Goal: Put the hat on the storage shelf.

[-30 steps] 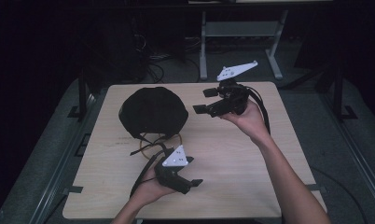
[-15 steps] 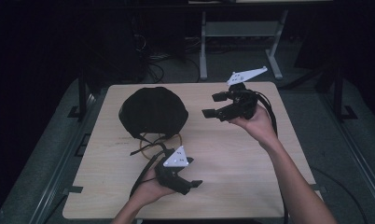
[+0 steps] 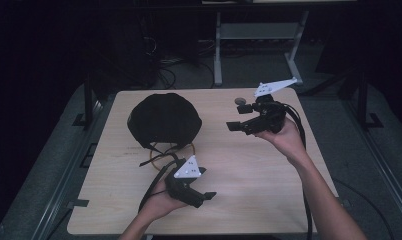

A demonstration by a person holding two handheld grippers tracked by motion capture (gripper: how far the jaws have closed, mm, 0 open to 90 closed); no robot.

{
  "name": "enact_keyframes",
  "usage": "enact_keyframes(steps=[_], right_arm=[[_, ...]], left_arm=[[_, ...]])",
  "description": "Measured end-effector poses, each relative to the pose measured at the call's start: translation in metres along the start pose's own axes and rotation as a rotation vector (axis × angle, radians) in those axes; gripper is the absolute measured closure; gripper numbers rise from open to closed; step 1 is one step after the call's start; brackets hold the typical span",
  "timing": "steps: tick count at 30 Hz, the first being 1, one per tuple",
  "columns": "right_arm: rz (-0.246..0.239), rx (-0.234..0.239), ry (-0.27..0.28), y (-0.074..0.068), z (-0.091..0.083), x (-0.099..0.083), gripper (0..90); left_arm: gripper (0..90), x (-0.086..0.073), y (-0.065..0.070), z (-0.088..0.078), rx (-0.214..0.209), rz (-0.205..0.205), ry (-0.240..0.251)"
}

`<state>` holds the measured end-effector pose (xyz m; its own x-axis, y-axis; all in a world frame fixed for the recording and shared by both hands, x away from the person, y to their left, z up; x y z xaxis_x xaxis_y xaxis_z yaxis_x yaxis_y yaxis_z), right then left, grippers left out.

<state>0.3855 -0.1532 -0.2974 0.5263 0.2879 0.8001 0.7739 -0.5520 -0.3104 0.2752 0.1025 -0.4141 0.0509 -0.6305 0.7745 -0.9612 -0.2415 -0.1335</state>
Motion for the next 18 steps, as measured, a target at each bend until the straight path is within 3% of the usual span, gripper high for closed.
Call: enact_keyframes(steps=[18], right_arm=[[0.045, -0.017, -0.014, 0.015, -0.013, -0.028, 19.4]], left_arm=[[19.1, 0.000, 0.000, 0.000, 0.005, -0.009, 0.005]])
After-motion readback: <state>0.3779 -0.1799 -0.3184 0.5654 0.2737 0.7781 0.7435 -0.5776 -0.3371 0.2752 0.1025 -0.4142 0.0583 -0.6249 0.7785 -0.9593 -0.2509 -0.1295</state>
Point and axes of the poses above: each handheld gripper's, and its own axes: z roughly forward along the jaws, x roughly out of its top, y roughly to its right, the point moved 1 cm from there along z, roughly forward along the jaws, and after that the axes turned 10 degrees about z, right-handed, at the moved point
